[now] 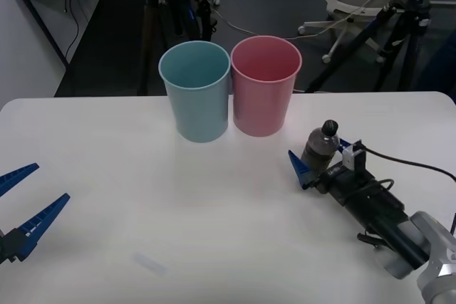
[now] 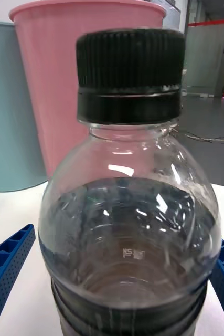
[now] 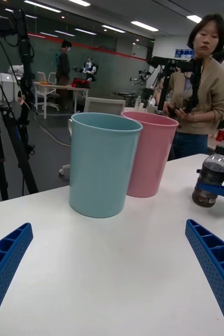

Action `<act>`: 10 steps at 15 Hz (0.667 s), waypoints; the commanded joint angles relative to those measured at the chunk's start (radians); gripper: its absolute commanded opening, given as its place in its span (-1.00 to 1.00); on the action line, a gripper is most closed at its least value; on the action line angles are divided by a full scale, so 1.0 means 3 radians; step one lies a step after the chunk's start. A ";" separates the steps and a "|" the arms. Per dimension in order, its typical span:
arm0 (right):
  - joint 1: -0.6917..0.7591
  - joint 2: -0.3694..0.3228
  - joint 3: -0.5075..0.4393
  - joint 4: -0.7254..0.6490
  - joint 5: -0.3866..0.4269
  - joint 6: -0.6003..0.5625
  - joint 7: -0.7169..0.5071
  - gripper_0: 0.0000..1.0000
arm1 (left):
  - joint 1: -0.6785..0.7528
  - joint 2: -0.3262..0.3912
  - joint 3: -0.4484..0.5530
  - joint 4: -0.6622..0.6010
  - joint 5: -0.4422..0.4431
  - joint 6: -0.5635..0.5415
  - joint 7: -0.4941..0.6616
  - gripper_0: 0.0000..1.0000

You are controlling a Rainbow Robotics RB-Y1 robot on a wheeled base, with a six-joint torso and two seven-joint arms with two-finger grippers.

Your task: Grasp the object on the table and drop it into the matching bin: aluminum can to the light blue bin, PET bottle to the pink bin.

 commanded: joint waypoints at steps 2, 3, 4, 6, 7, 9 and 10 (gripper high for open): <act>-0.0024 0.0014 0.0048 0.0003 0.0010 0.0031 0.0044 1.00 | 0.0000 0.0000 0.0000 0.0000 0.0000 0.0000 0.0000 1.00; -0.0029 0.0014 0.0058 0.0003 0.0010 0.0041 0.0064 0.78 | 0.0000 0.0000 0.0000 0.0000 0.0000 0.0000 0.0000 1.00; -0.0029 0.0014 0.0058 0.0003 0.0010 0.0047 0.0069 0.15 | 0.0000 0.0000 0.0000 0.0000 0.0000 0.0000 0.0000 1.00; -0.0034 0.0024 0.0058 -0.0002 0.0010 0.0047 0.0085 -0.78 | 0.0000 0.0000 0.0000 0.0000 0.0000 0.0000 0.0000 1.00; -0.0029 0.0024 0.0058 0.0003 0.0010 0.0047 0.0090 -0.87 | 0.0000 0.0000 0.0000 0.0000 0.0000 0.0000 0.0000 1.00; -0.0029 0.0019 0.0053 -0.0002 0.0010 0.0047 0.0100 -0.95 | 0.0000 0.0000 0.0000 0.0000 0.0000 0.0000 0.0000 1.00; -0.0029 0.0019 0.0048 -0.0002 0.0010 0.0047 0.0100 -0.98 | 0.0000 0.0000 0.0000 0.0000 0.0000 0.0000 0.0000 1.00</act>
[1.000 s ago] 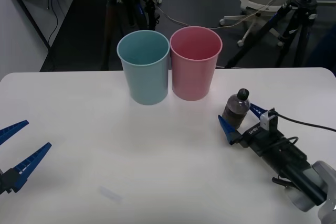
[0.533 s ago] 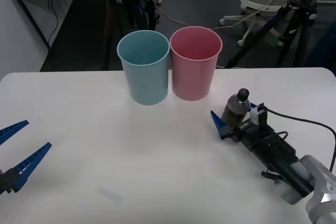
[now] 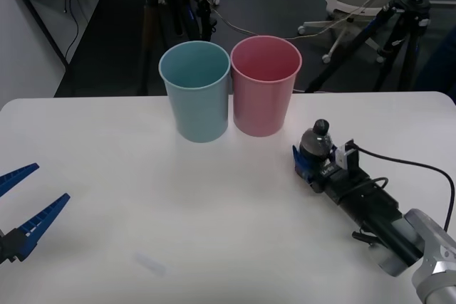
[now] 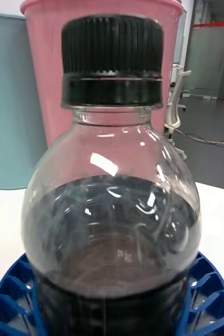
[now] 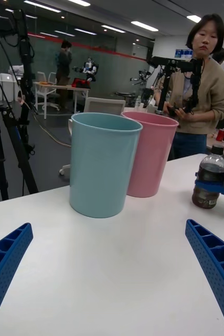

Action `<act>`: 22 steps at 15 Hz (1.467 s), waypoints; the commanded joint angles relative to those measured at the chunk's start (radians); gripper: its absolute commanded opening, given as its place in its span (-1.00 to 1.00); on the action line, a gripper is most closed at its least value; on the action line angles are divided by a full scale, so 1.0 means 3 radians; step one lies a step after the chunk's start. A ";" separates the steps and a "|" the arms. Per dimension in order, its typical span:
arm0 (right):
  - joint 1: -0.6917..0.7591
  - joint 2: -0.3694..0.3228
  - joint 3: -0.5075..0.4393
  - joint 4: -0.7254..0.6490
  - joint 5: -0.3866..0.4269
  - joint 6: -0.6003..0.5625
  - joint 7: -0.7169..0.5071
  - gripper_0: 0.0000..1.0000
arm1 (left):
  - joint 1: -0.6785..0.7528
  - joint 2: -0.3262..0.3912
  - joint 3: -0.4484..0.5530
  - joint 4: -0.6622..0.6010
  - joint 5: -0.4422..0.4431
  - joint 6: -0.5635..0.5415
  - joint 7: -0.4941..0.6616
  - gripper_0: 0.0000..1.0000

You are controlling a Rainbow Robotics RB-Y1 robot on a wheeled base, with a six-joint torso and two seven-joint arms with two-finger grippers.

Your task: Grasp the object on the table and drop it into the matching bin: aluminum can to the light blue bin, PET bottle to the pink bin.

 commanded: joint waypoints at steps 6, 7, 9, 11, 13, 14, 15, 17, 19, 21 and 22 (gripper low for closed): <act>0.0073 -0.0139 -0.0006 -0.0038 -0.0091 -0.0134 -0.0006 -1.00 | 0.0000 0.0000 0.0000 0.0000 0.0000 0.0000 0.0000 1.00; 0.0134 -0.0191 0.0009 -0.0120 -0.0127 -0.0134 -0.0022 -1.00 | 0.0000 0.0000 0.0000 0.0000 0.0000 0.0000 0.0000 1.00; 0.0303 -0.0364 0.0152 -0.0380 -0.0321 -0.0037 -0.0052 -1.00 | 0.0000 0.0000 0.0000 0.0000 0.0000 0.0000 0.0000 1.00; 0.0564 -0.0646 0.0408 -0.0830 -0.0659 0.0209 -0.0057 -1.00 | 0.0000 0.0000 0.0000 0.0000 0.0000 0.0000 0.0000 1.00; 0.0814 -0.0855 0.0449 -0.1239 -0.0807 0.0342 -0.0068 -1.00 | 0.0000 0.0000 0.0000 0.0000 0.0000 0.0000 0.0000 1.00; 0.0927 -0.0947 0.0454 -0.1418 -0.0874 0.0383 -0.0083 -1.00 | 0.0000 0.0000 0.0000 0.0000 0.0000 0.0000 0.0000 1.00; 0.1019 -0.1044 0.0454 -0.1587 -0.0935 0.0439 -0.0103 -1.00 | 0.0000 0.0000 0.0000 0.0000 0.0000 0.0000 0.0000 1.00; 0.1182 -0.1234 0.0454 -0.1919 -0.1073 0.0577 -0.0139 -1.00 | 0.0000 0.0000 0.0000 0.0000 0.0000 0.0000 0.0000 1.00; 0.1346 -0.1500 0.0454 -0.2349 -0.1288 0.0761 -0.0170 -1.00 | 0.0000 0.0000 0.0000 0.0000 0.0000 0.0000 0.0000 1.00; 0.1474 -0.1801 0.0454 -0.2743 -0.1538 0.0925 -0.0206 -1.00 | 0.0000 0.0000 0.0000 0.0000 0.0000 0.0000 0.0000 1.00; 0.1520 -0.1944 0.0449 -0.2906 -0.1676 0.0981 -0.0216 -1.00 | 0.0000 0.0000 0.0000 0.0000 0.0000 0.0000 0.0000 1.00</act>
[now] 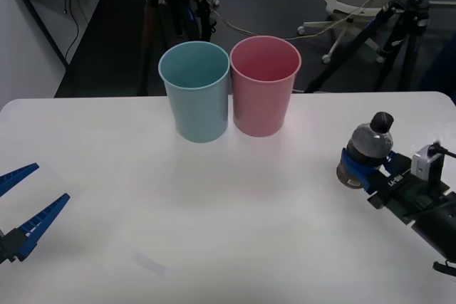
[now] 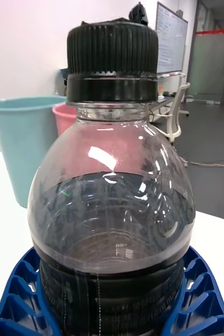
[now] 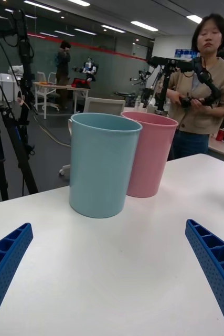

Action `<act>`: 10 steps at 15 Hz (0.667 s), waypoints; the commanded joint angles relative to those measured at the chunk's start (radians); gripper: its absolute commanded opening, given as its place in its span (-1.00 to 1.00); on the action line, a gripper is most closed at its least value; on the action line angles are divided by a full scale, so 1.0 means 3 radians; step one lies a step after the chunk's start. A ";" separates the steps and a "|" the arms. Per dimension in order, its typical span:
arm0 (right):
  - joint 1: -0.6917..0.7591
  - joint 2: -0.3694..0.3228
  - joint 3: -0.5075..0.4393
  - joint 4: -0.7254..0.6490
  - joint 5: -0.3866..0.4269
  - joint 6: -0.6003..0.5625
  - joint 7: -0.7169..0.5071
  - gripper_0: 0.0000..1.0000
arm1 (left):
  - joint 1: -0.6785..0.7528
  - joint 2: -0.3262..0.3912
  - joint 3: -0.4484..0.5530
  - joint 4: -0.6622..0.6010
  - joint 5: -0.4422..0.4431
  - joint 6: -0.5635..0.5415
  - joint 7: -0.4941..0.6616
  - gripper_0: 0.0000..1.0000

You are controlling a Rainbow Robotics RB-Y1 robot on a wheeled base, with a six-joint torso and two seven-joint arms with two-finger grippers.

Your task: Grasp the object on the table and drop it into the matching bin: aluminum can to the light blue bin, PET bottle to the pink bin.

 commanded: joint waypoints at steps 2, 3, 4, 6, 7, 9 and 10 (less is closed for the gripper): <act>0.0163 -0.0598 -0.0035 -0.0629 -0.0526 0.0242 -0.0028 -1.00 | 0.0000 0.0000 0.0000 0.0000 0.0000 0.0000 0.0000 1.00; 0.0169 -0.0721 -0.0045 -0.0721 -0.0659 0.0278 -0.0028 -1.00 | 0.0000 0.0000 0.0000 0.0000 0.0000 0.0000 0.0000 1.00; 0.0163 -0.0853 -0.0070 -0.0828 -0.0792 0.0319 -0.0038 -1.00 | 0.0000 0.0000 0.0000 0.0000 0.0000 0.0000 0.0000 1.00; 0.0148 -0.1038 -0.0157 -0.1033 -0.0986 0.0462 -0.0054 -1.00 | 0.0000 0.0000 0.0000 0.0000 0.0000 0.0000 0.0000 1.00; 0.0107 -0.1140 -0.0209 -0.1135 -0.1114 0.0570 -0.0069 -1.00 | 0.0000 0.0000 0.0000 0.0000 0.0000 0.0000 0.0000 1.00; -0.0056 -0.1237 -0.0219 -0.1222 -0.1273 0.0718 -0.0095 -1.00 | 0.0000 0.0000 0.0000 0.0000 0.0000 0.0000 0.0000 1.00; -0.0174 -0.1278 -0.0214 -0.1237 -0.1355 0.0795 -0.0105 -1.00 | 0.0000 0.0000 0.0000 0.0000 0.0000 0.0000 0.0000 1.00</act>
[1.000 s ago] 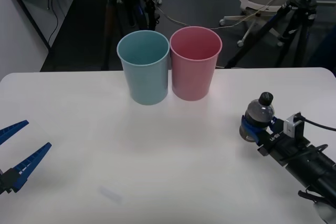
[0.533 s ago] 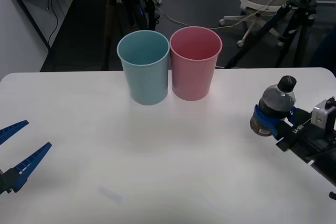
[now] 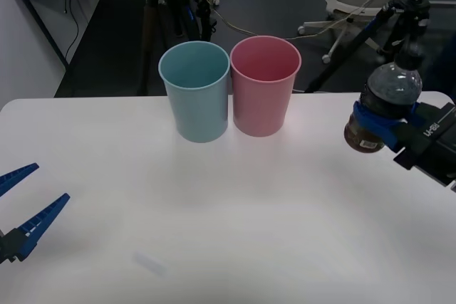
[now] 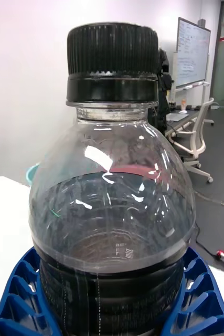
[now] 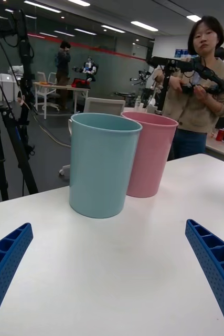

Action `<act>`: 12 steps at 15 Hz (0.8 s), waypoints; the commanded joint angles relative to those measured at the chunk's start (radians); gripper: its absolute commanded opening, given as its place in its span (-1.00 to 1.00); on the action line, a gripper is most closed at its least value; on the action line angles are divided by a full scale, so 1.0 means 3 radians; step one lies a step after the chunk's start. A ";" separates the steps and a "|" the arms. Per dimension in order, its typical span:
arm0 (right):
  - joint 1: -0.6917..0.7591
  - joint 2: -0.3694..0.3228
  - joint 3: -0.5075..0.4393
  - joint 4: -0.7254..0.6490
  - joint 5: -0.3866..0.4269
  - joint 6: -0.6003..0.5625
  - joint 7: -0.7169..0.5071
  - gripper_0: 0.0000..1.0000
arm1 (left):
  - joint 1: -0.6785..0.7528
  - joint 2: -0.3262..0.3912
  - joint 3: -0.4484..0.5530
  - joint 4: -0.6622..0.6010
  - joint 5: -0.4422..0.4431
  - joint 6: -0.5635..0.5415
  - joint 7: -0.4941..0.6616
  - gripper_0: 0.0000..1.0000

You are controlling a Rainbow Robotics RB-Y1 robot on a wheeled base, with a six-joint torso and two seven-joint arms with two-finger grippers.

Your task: Grasp the object on the table and drop it into the matching bin: aluminum can to the light blue bin, PET bottle to the pink bin.

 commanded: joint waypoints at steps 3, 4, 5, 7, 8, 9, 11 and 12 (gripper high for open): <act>-0.0666 -0.0131 0.0198 -0.0058 -0.0305 0.0432 -0.0049 -1.00 | 0.0000 0.0000 0.0000 0.0000 0.0000 0.0000 0.0000 1.00; -0.0875 -0.0131 0.0315 -0.0053 -0.0330 0.0570 -0.0065 -1.00 | 0.0000 0.0000 0.0000 0.0000 0.0000 0.0000 0.0000 1.00; -0.1070 -0.0131 0.0418 -0.0027 -0.0351 0.0678 -0.0085 -1.00 | 0.0000 0.0000 0.0000 0.0000 0.0000 0.0000 0.0000 1.00; -0.1550 -0.0126 0.0714 0.0137 -0.0397 0.0780 -0.0152 -1.00 | 0.0000 0.0000 0.0000 0.0000 0.0000 0.0000 0.0000 1.00; -0.1862 -0.0080 0.0924 0.0305 -0.0427 0.0775 -0.0187 -1.00 | 0.0000 0.0000 0.0000 0.0000 0.0000 0.0000 0.0000 1.00; -0.2072 -0.0034 0.1072 0.0438 -0.0443 0.0775 -0.0213 -1.00 | 0.0000 0.0000 0.0000 0.0000 0.0000 0.0000 0.0000 1.00; -0.2512 0.0088 0.1379 0.0760 -0.0463 0.0775 -0.0259 -1.00 | 0.0000 0.0000 0.0000 0.0000 0.0000 0.0000 0.0000 1.00; -0.2660 0.0140 0.1476 0.0888 -0.0473 0.0770 -0.0274 -1.00 | 0.0000 0.0000 0.0000 0.0000 0.0000 0.0000 0.0000 1.00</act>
